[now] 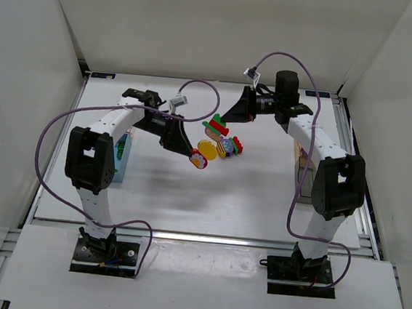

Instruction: Sort the legos into containers by color

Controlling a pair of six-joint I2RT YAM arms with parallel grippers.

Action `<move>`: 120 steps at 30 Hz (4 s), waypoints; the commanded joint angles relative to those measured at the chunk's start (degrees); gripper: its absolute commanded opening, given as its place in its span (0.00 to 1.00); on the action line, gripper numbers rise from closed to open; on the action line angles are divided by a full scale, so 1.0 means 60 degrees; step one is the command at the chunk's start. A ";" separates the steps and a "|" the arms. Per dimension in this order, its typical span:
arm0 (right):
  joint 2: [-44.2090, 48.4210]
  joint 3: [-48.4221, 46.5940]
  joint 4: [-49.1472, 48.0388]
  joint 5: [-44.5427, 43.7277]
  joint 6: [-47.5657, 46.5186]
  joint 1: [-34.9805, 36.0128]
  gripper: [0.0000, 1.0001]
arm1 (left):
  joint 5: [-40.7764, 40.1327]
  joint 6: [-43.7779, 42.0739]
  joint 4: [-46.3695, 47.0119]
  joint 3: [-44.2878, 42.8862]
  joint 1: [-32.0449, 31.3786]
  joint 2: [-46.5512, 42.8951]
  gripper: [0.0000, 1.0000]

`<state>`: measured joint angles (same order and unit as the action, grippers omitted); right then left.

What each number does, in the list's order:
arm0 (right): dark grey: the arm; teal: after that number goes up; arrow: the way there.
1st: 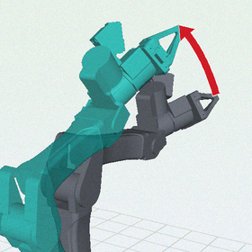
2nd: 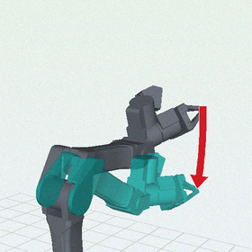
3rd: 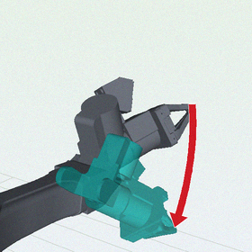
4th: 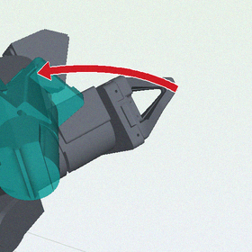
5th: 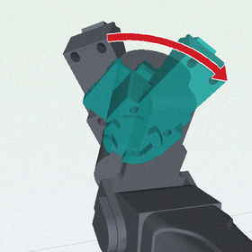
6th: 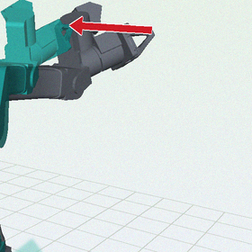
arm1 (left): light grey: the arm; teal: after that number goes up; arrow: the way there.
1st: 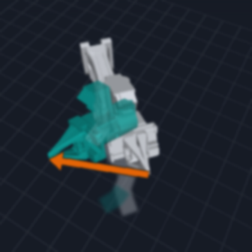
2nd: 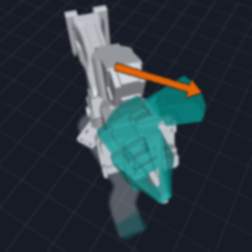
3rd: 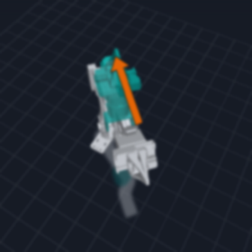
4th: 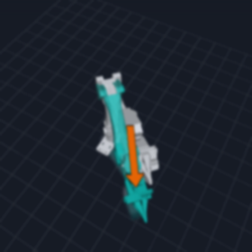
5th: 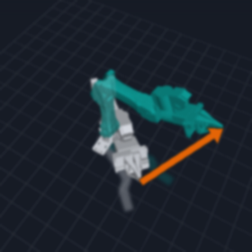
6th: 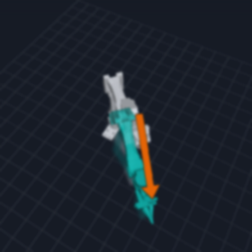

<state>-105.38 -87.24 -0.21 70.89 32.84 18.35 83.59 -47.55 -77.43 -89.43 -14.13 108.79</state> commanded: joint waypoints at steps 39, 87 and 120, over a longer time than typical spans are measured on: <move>0.2988 0.2132 0.3737 -0.1852 -0.3889 -0.2165 0.00 | -1.0005 0.7851 0.6855 0.2452 -0.0764 -0.3483 0.10; 0.1553 0.4594 -0.0816 -1.0513 -0.6440 -0.0436 0.43 | -1.0109 0.7998 0.7162 0.4079 -0.1512 -0.4817 0.10; 0.2769 0.1928 0.4561 -0.0097 -0.8711 -0.0027 0.70 | -0.1788 0.7969 0.8614 0.3685 -0.1351 -0.4612 0.11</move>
<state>-88.99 -73.32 25.45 66.30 -18.44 16.71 70.00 2.48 -24.53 -64.60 -22.24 81.82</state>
